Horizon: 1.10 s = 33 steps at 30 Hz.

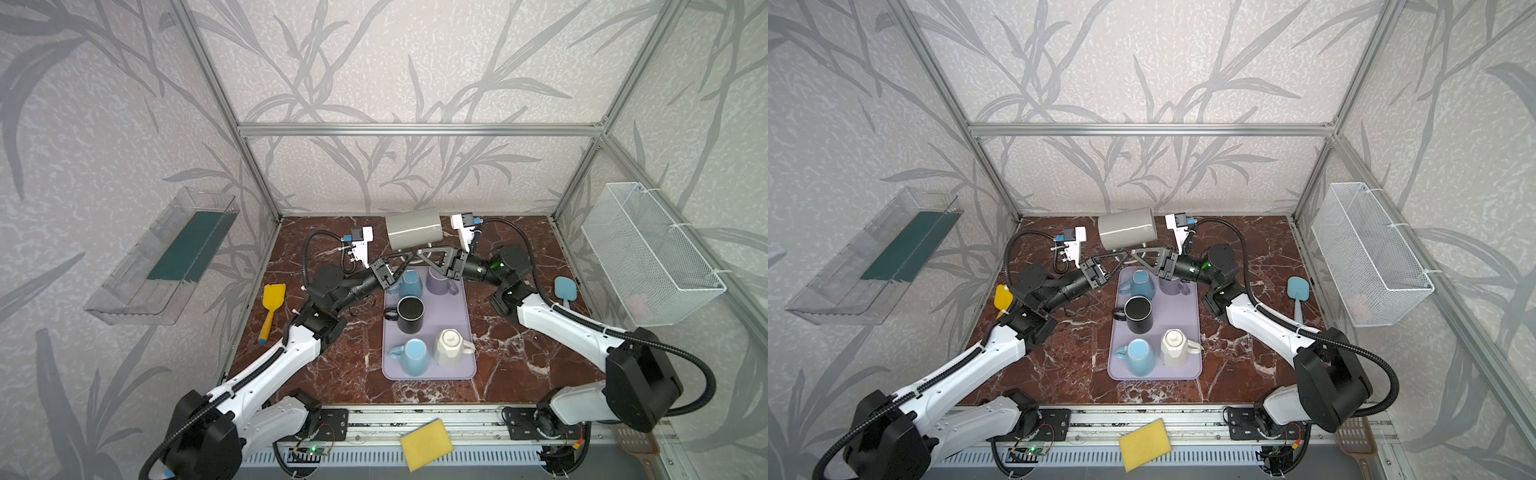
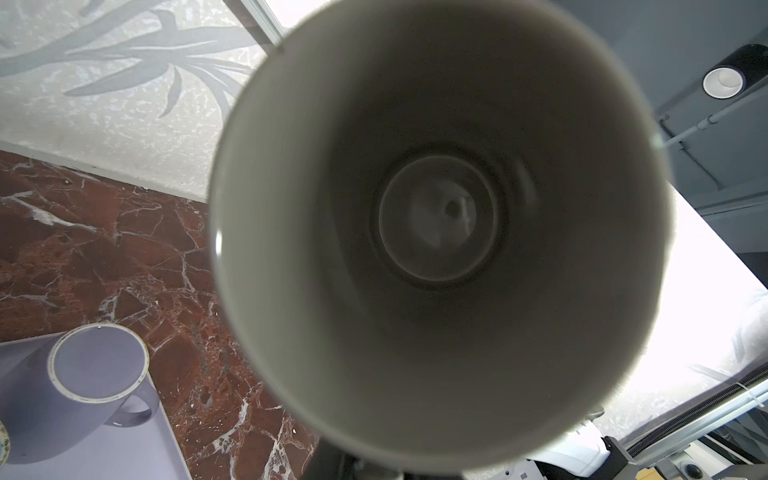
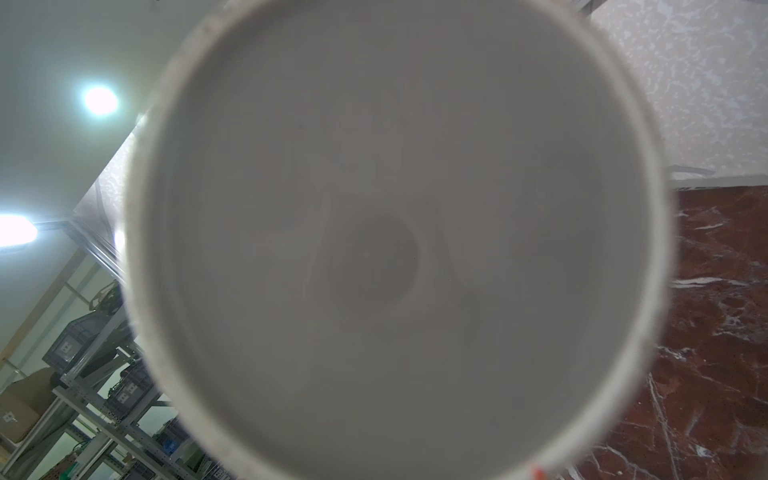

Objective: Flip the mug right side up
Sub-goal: 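Hold the grey mug sideways with the right gripper while the left gripper grasps its rim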

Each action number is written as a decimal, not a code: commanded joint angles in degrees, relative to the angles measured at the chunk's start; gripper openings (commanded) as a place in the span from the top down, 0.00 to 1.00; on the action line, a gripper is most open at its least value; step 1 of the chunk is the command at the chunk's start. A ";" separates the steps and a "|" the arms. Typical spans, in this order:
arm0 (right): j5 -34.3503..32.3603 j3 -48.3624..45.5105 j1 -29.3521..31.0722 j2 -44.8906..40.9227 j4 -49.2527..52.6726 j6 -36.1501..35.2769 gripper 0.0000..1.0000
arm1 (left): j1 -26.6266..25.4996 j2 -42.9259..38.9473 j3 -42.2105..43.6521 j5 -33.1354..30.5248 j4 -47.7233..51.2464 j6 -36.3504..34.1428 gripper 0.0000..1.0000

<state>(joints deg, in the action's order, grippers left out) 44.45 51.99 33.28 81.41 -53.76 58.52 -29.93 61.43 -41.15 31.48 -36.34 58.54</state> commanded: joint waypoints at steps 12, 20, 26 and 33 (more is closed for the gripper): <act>3.10 2.33 2.47 0.17 -6.29 0.11 1.00 | -0.22 -2.96 0.13 2.53 -2.96 -0.26 0.74; 3.78 2.68 2.95 -0.08 -5.88 0.00 1.00 | -0.29 -3.99 0.35 2.06 -2.29 -0.74 0.89; 3.88 2.44 3.01 -1.35 -2.96 -1.47 1.00 | -0.25 -6.51 1.09 0.08 0.13 -2.76 1.00; 2.97 2.00 2.97 -1.52 0.63 -2.95 0.91 | -0.27 -8.32 1.97 -0.63 -0.07 -3.30 1.00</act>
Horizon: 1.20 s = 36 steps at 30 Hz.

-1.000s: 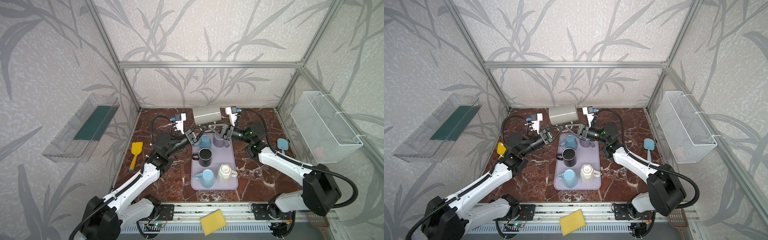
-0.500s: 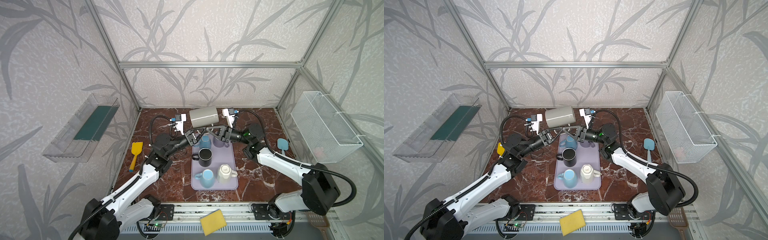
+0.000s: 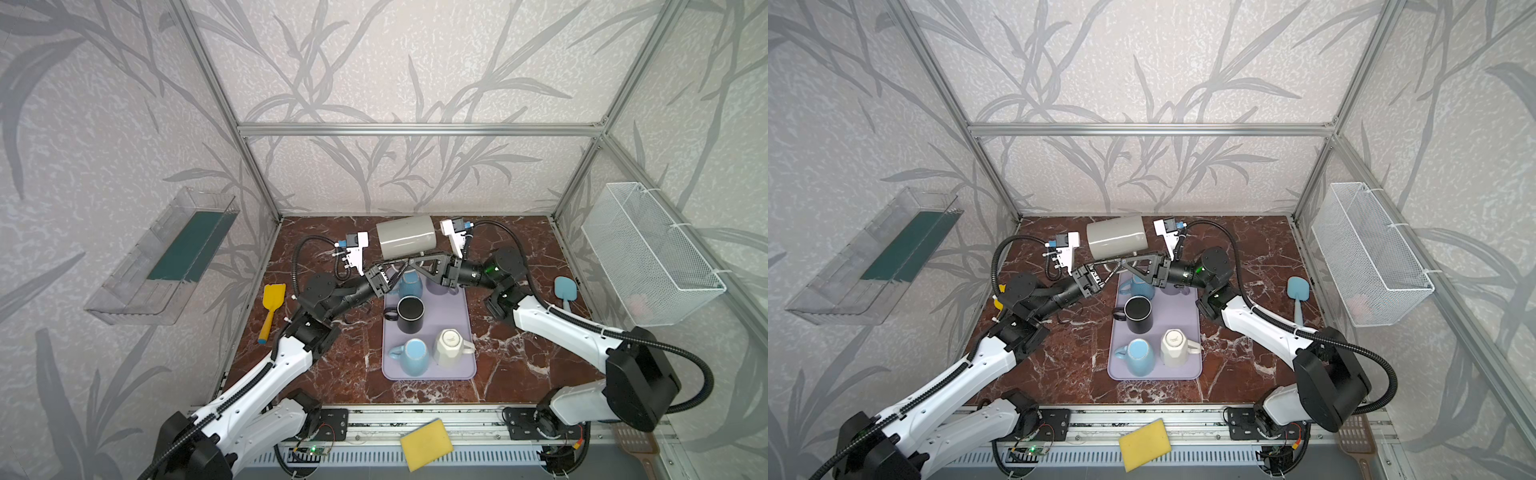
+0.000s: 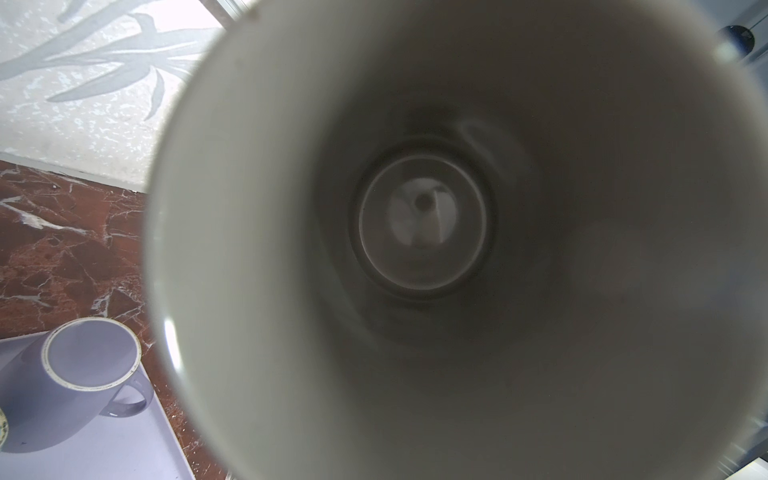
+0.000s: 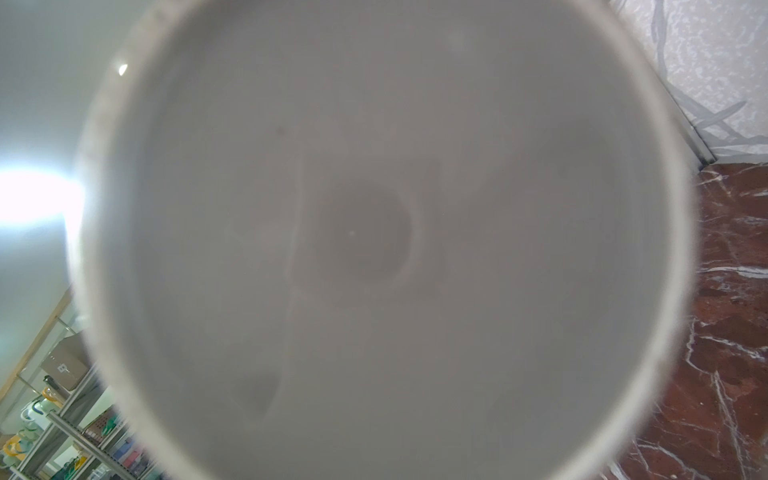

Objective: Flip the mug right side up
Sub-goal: 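Hold the grey mug sideways with the right gripper while the left gripper grasps its rim, then open the right gripper and pull the grey mug away with the left gripper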

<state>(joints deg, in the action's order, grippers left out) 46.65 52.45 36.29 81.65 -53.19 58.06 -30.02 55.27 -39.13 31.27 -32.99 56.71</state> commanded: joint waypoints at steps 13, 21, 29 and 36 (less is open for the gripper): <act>-0.99 -0.46 -0.12 -0.79 4.37 -5.07 0.53 | -0.13 -1.64 0.55 -1.13 -3.92 -1.94 1.00; -2.68 -2.07 -0.91 -0.96 9.15 -8.06 0.44 | -0.17 -2.09 0.46 -1.66 -2.88 -2.85 1.00; -4.97 -3.37 -1.77 -4.20 20.74 -14.58 0.46 | -0.10 -3.13 0.21 -3.08 1.06 -4.97 1.00; -6.52 -4.54 -3.38 -8.26 28.36 -19.35 0.51 | 0.02 -3.15 -0.47 -4.32 4.39 -6.91 1.00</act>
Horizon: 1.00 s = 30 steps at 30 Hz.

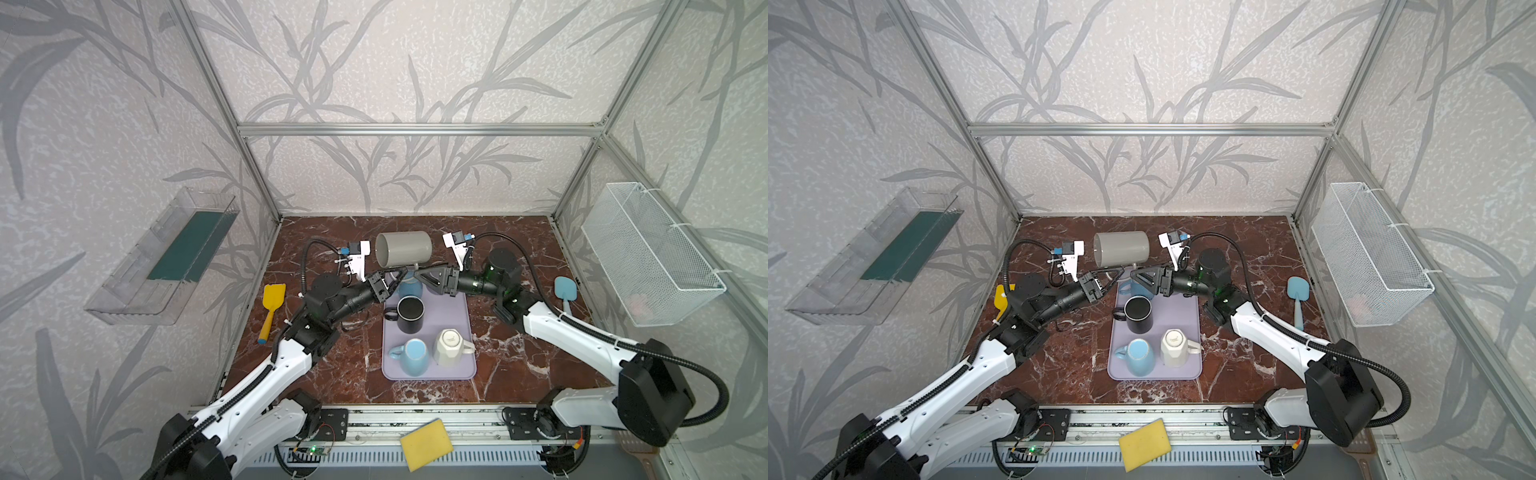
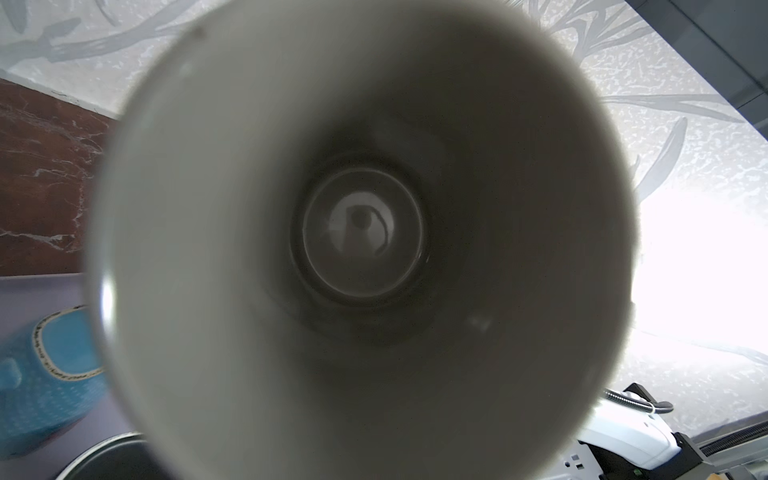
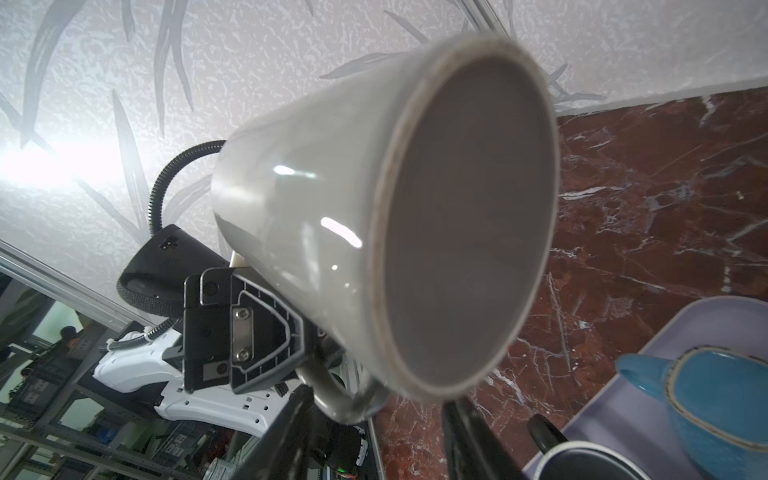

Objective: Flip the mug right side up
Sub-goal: 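Open the right gripper and pull the grey mug away with the left gripper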

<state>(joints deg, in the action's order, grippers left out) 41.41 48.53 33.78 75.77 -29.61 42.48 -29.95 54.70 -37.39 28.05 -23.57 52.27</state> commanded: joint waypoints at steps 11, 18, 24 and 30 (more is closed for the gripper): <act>-3.70 -0.90 -3.16 -8.21 15.19 -9.78 0.53 | 0.35 -2.88 -5.16 -4.68 6.30 -7.69 1.00; -2.58 -1.95 -6.06 -10.58 16.22 -9.17 0.54 | 1.17 -3.45 -9.42 -8.77 18.38 -12.91 1.00; -2.12 -2.87 -7.15 -12.63 17.34 -10.00 0.55 | 4.37 -3.20 -11.00 -8.64 23.04 -13.34 1.00; -1.51 -3.86 -8.18 -14.28 17.50 -9.62 0.57 | 9.21 -2.30 -10.96 -6.70 25.08 -13.31 1.00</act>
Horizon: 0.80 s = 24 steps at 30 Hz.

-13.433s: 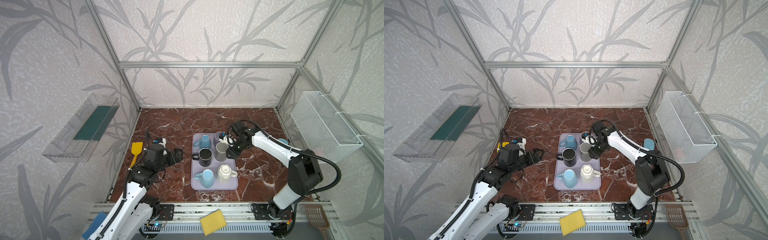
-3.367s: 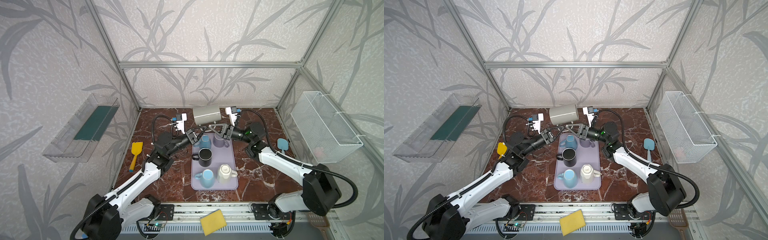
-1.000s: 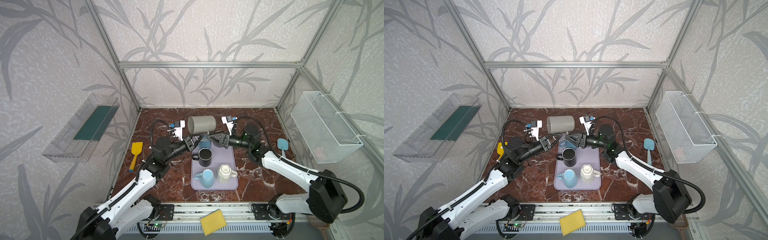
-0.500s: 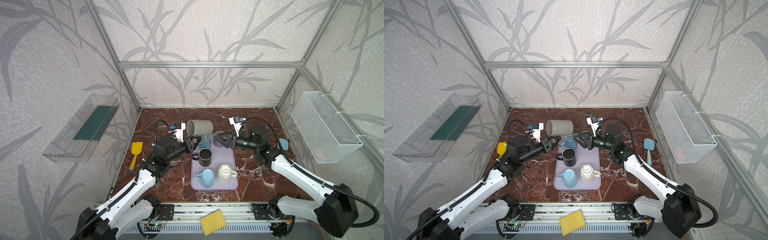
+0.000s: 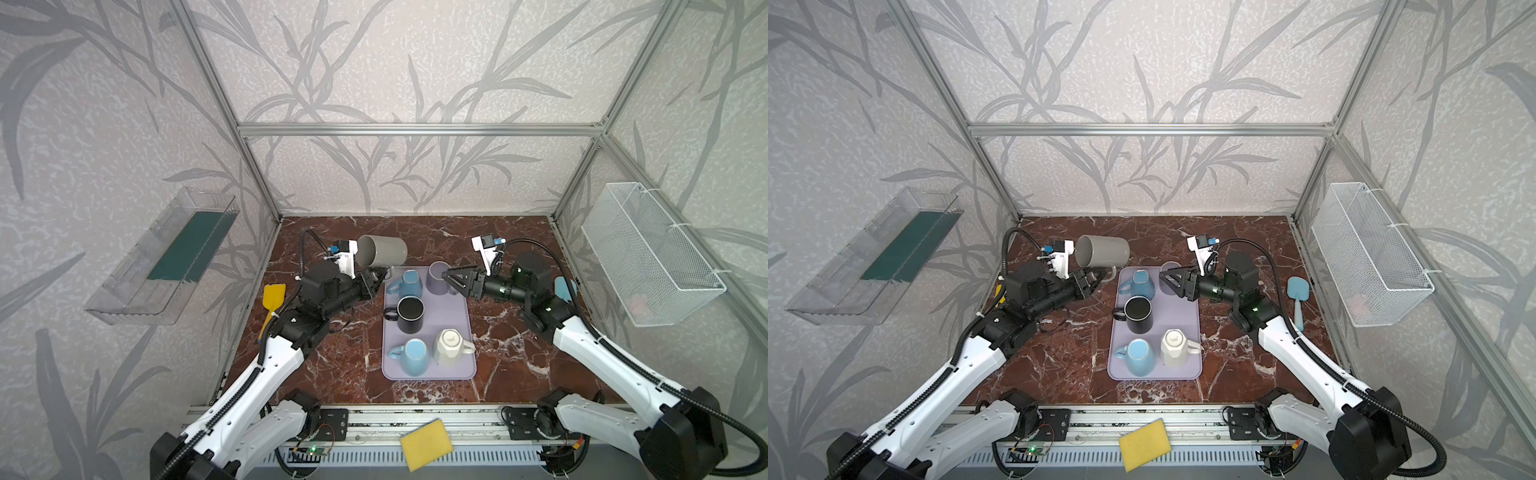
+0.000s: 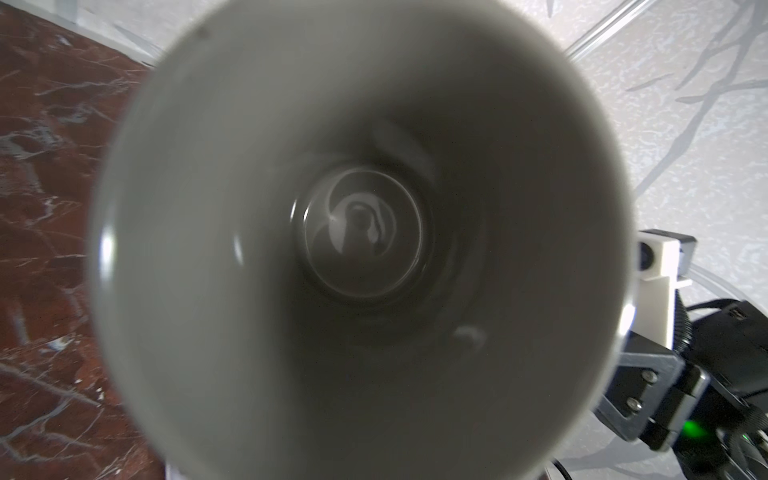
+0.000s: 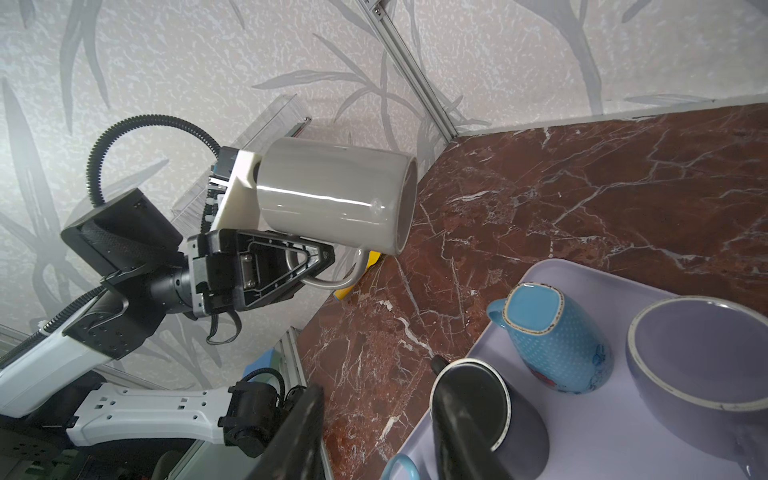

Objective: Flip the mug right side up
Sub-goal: 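Open the right gripper and pull the grey mug away with the left gripper, then rotate the grey mug upright with the left gripper while the right gripper withdraws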

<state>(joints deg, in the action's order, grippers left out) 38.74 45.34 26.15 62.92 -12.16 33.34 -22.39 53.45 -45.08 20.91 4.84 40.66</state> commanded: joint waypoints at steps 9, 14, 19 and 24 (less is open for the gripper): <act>1.47 -1.04 -1.63 -2.60 1.09 -0.75 0.58 | 6.49 3.06 -5.92 -2.36 4.08 -7.42 1.00; 1.24 -1.40 -2.63 -2.71 1.95 -0.83 0.57 | 8.05 6.80 -7.34 -4.06 6.20 -9.85 1.00; 2.03 -1.82 -3.90 -3.01 2.14 -0.91 0.57 | 8.93 9.99 -8.61 -7.22 8.13 -12.75 1.00; 2.22 -3.08 -5.49 -4.54 3.08 -1.58 0.57 | 9.98 13.91 -10.81 -9.99 10.33 -15.75 1.00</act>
<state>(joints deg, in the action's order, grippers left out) 39.77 42.85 21.45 60.34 -9.93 32.84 -13.17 67.24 -51.77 13.63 18.39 28.75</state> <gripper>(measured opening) 0.427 0.148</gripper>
